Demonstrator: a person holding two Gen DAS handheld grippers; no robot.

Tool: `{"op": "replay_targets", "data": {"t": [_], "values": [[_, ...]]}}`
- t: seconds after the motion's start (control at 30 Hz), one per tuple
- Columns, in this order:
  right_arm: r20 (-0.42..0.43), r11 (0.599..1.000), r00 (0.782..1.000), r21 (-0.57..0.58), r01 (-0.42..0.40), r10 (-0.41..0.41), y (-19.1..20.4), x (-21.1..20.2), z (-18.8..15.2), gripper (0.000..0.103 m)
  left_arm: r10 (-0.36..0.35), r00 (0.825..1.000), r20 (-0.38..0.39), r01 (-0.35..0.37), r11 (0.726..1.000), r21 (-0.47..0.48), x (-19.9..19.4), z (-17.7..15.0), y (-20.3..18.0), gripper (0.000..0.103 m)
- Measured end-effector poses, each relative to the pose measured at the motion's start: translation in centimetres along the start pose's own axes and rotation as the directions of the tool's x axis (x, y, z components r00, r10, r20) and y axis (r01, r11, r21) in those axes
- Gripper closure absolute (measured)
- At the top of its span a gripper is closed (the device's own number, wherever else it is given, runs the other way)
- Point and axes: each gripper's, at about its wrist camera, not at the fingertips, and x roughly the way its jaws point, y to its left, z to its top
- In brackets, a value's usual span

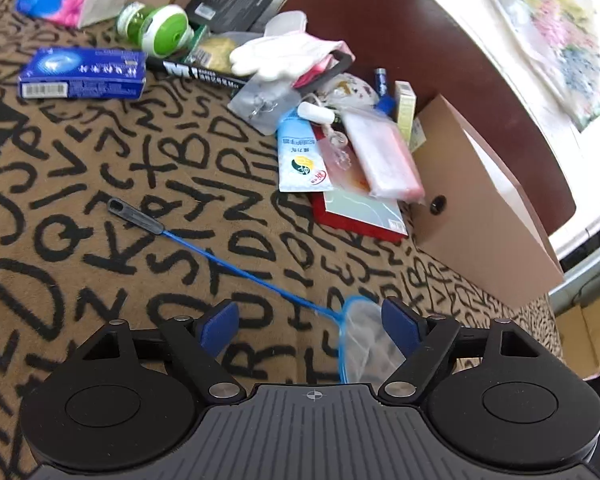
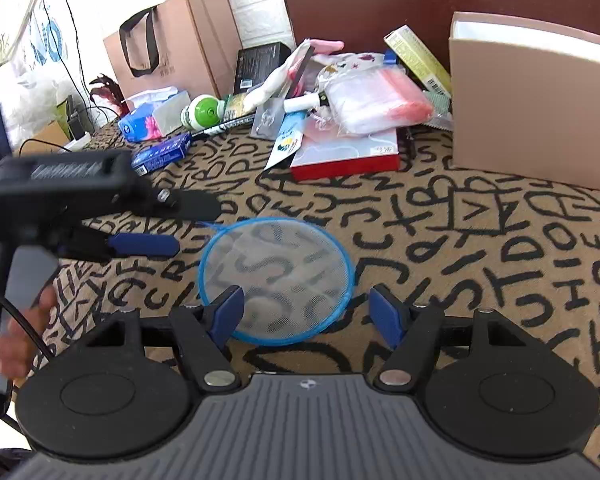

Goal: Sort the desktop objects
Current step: 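Lift the blue mesh net with both tools and pull it clear of the clutter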

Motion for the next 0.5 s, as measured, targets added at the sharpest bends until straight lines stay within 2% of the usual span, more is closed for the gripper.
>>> {"op": "replay_targets", "data": {"t": [0.13, 0.2, 0.3, 0.33, 0.37, 0.5], "values": [[-0.005, 1.0, 1.0, -0.021, -0.01, 0.01, 0.4, 0.1, -0.2, 0.024, 0.008, 1.0, 0.015, -0.008, 1.0, 0.007, 1.2, 0.5, -0.4, 0.017], [-0.012, 0.999, 1.0, -0.031, -0.014, 0.014, 0.6, 0.2, -0.2, 0.02, 0.008, 1.0, 0.026, -0.008, 1.0, -0.006, 1.6, 0.7, -0.5, 0.021], [-0.016, 0.999, 1.0, -0.053, -0.011, 0.01, 1.1, 0.5, -0.2, 0.015, 0.024, 0.999, 0.025, -0.023, 1.0, -0.011, 2.4, 0.9, -0.8, 0.042], [-0.019, 0.998, 1.0, -0.062, -0.011, 0.01, 1.2, 0.7, -0.3, 0.014, 0.031, 0.999, 0.019, -0.031, 0.999, -0.008, 2.6, 0.9, -0.8, 0.055], [-0.021, 0.997, 1.0, -0.074, -0.009, 0.007, 1.4, 0.9, -0.3, 0.011, 0.034, 0.999, 0.013, -0.034, 0.999, -0.008, 2.8, 1.0, -0.8, 0.061], [-0.022, 0.991, 1.0, -0.136, 0.011, -0.014, 2.4, 1.8, -0.4, 0.005, 0.03, 1.0, 0.007, -0.03, 1.0, -0.004, 3.1, 1.1, -0.7, 0.059]]}}
